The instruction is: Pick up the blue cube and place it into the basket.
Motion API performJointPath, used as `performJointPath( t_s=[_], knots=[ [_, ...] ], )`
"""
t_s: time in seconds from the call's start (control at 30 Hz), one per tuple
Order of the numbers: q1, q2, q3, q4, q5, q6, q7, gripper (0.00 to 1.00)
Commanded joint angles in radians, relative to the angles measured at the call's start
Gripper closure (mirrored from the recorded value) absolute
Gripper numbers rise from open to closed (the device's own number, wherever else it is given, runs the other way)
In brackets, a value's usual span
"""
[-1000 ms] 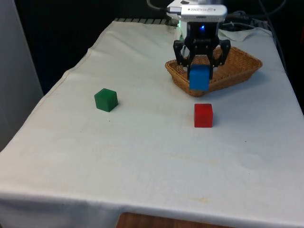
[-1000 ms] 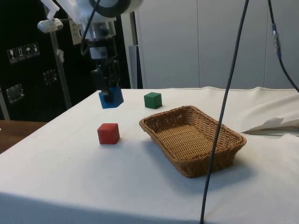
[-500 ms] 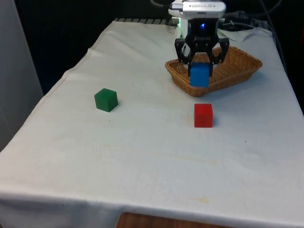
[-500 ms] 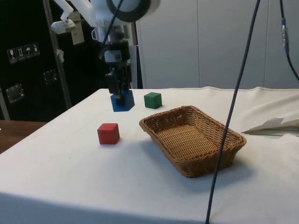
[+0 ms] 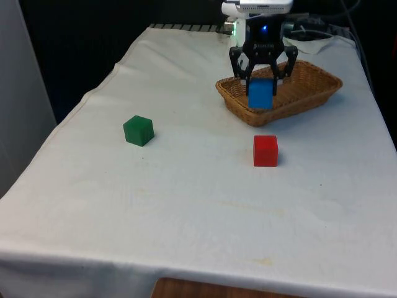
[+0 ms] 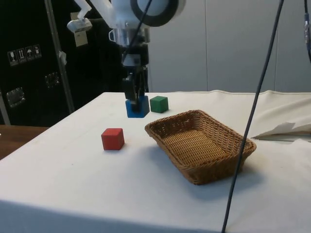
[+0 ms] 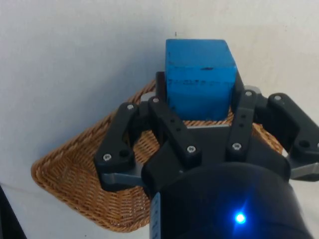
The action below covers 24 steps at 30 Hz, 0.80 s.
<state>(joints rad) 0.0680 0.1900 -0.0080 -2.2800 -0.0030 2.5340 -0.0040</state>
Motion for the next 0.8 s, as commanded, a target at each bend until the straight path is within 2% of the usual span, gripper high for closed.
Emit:
performJointPath(
  t_s=[0.0,0.1,0.27,0.3,0.33,0.53,0.57,0.63,0.77],
  knots=[
    [0.000,-0.006,0.000,-0.012,0.000,0.008,0.000,0.95],
    [0.001,-0.037,0.000,-0.063,-0.001,0.054,0.002,0.95],
    [0.001,-0.068,-0.001,-0.117,-0.002,0.093,0.001,0.95],
    [0.000,-0.056,0.000,-0.099,0.000,0.072,0.000,0.95],
    [0.001,-0.074,-0.001,-0.127,-0.002,0.101,0.001,0.95],
    [0.000,-0.116,-0.001,-0.201,-0.002,0.156,0.002,0.95],
    [0.000,-0.107,0.000,-0.188,0.000,0.138,0.000,0.95],
    [0.001,-0.133,0.000,-0.232,-0.001,0.179,0.002,0.95],
    [0.001,-0.152,0.001,-0.273,0.001,0.213,0.001,0.95]
  ],
)
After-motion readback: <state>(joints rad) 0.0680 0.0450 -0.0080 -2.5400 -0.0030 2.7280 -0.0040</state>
